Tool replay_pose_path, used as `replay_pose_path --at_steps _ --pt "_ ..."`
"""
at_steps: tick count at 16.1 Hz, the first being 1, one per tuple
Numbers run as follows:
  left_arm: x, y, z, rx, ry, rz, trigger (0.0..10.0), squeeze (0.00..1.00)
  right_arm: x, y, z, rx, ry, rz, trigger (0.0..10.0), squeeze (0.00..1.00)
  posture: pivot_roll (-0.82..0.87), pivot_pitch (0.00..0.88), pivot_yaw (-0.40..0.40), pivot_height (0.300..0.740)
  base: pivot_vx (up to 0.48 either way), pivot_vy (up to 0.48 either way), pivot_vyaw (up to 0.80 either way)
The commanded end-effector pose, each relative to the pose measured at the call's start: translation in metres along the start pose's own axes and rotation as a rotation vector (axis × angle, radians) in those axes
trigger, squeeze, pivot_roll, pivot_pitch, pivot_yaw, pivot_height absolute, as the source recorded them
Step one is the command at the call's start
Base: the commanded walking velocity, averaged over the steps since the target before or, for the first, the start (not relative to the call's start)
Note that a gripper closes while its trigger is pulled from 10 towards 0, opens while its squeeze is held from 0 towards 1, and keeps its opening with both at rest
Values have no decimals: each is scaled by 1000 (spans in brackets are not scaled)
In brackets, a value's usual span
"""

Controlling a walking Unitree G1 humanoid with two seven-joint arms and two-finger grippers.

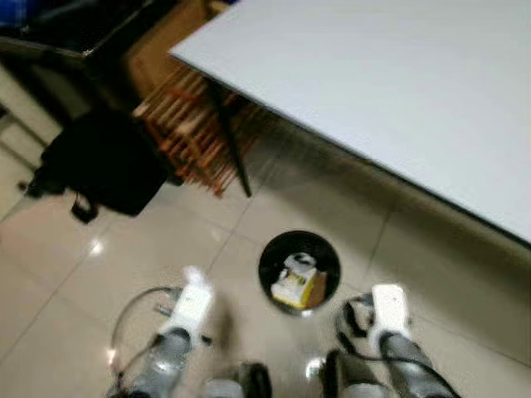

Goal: Picking trash to rubbish bin

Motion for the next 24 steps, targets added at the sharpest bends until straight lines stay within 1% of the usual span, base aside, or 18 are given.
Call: replay_pose_path --at_steps 1,2,7,15,19,24 --pt "-3 8 -6 14 12 6 10000 0 -3 6 -12 10 32 5 10000 0 -2 237 151 740 0 0 -800" --pt "-2 6 -4 -2 0 -8 10000 0 -3 7 -11 12 31 6 10000 0 0 240 152 740 0 0 -800" --pt "-2 5 -2 0 -4 -13 10000 0 -2 7 -10 12 28 3 10000 0 1 249 154 740 0 0 -721" --pt "-1 8 -3 -4 7 -1 10000 0 -2 9 -11 12 34 2 10000 0 5 263 154 740 0 0 0" --pt "-1 11 -5 1 18 11 10000 0 -2 9 -13 18 43 4 10000 0 7 267 152 740 251 0 0" --pt "-2 11 -6 -2 19 14 10000 0 -2 12 -12 23 40 14 10000 0 9 268 152 740 252 0 -628"
Point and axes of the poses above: a point about 5 cm out from each wrist's last joint towards the gripper, its own x axis pointing out of the wrist towards the gripper, its own z axis along the axis of the wrist's last joint, y = z × x, the point moved 5 cm from there along x, pointing out of the wrist towards the gripper, and after that the axes turned 9 degrees about -x, right-handed, at the moved point
